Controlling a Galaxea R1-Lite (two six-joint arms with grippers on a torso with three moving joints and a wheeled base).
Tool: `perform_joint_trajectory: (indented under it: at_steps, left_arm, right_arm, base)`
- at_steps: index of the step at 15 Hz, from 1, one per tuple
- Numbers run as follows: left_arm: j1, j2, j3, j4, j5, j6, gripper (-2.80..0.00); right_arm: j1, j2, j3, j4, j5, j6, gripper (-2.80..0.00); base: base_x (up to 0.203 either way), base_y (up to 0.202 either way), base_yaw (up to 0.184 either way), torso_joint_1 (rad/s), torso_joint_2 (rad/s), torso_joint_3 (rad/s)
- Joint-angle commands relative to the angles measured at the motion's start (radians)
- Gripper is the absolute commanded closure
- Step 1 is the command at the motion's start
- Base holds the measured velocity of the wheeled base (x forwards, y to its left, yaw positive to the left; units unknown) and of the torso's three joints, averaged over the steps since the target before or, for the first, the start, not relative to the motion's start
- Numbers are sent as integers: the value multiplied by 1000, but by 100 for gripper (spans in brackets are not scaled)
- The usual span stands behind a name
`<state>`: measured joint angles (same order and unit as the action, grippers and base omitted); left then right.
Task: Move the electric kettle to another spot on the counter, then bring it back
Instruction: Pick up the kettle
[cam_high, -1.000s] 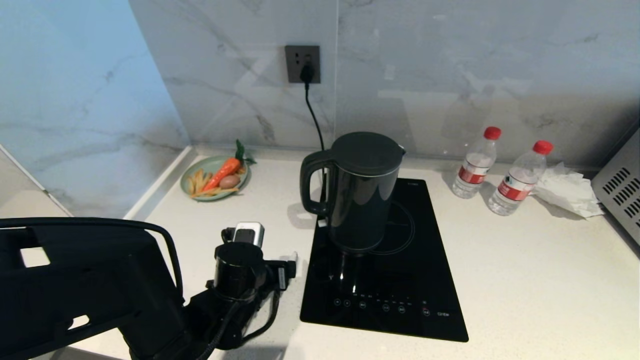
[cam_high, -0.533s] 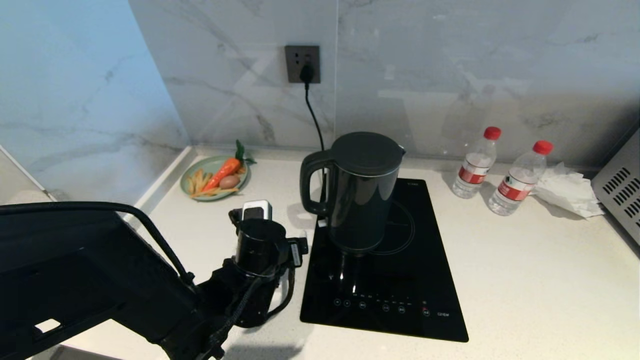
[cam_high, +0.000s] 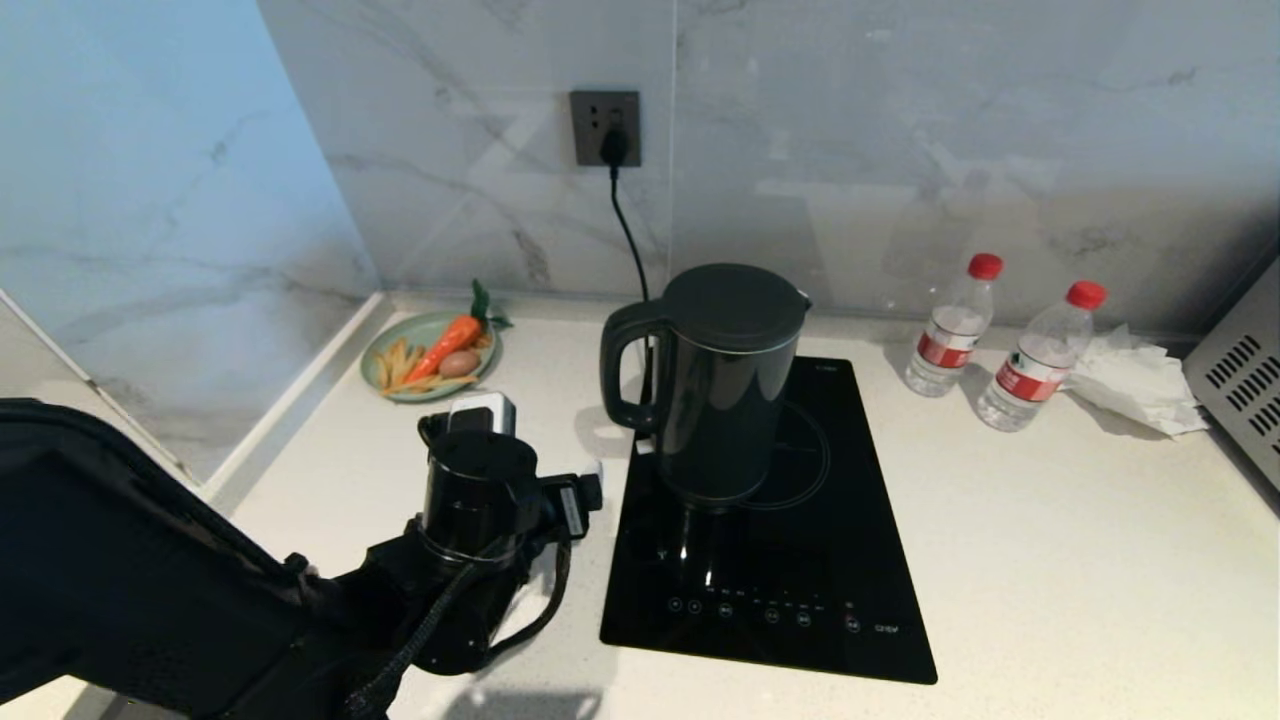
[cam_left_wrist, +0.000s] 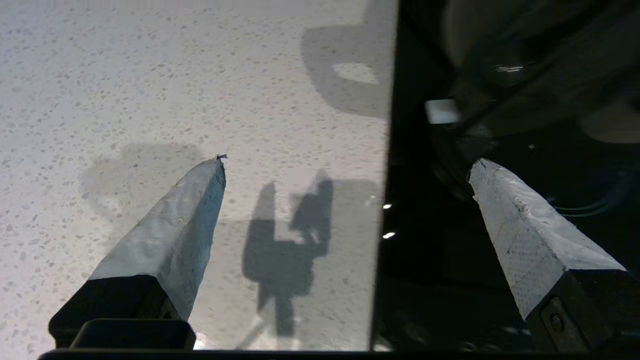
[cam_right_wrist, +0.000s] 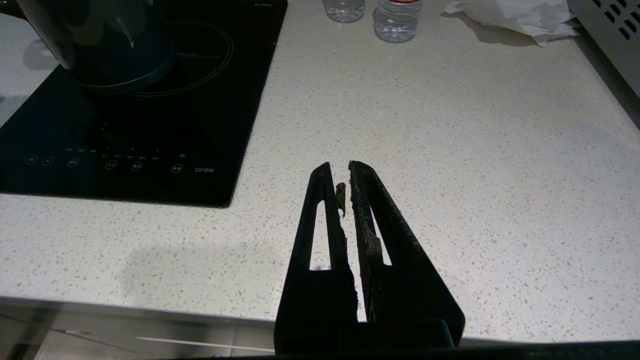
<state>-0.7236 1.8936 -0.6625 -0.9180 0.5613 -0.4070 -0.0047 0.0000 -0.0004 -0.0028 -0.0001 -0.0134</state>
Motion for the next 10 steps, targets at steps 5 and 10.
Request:
perform_joint_trajectory:
  at_steps: [5, 10]
  left_arm:
    - [-90, -39, -163, 87, 41, -18, -280]
    - [-74, 46, -269, 90, 75, -18, -280]
  right_arm:
    - [0, 0, 0, 0, 0, 0, 0]
    - [0, 0, 0, 0, 0, 0, 0]
  base:
    - [0, 0, 0, 0, 0, 0]
    - [0, 0, 0, 0, 0, 0]
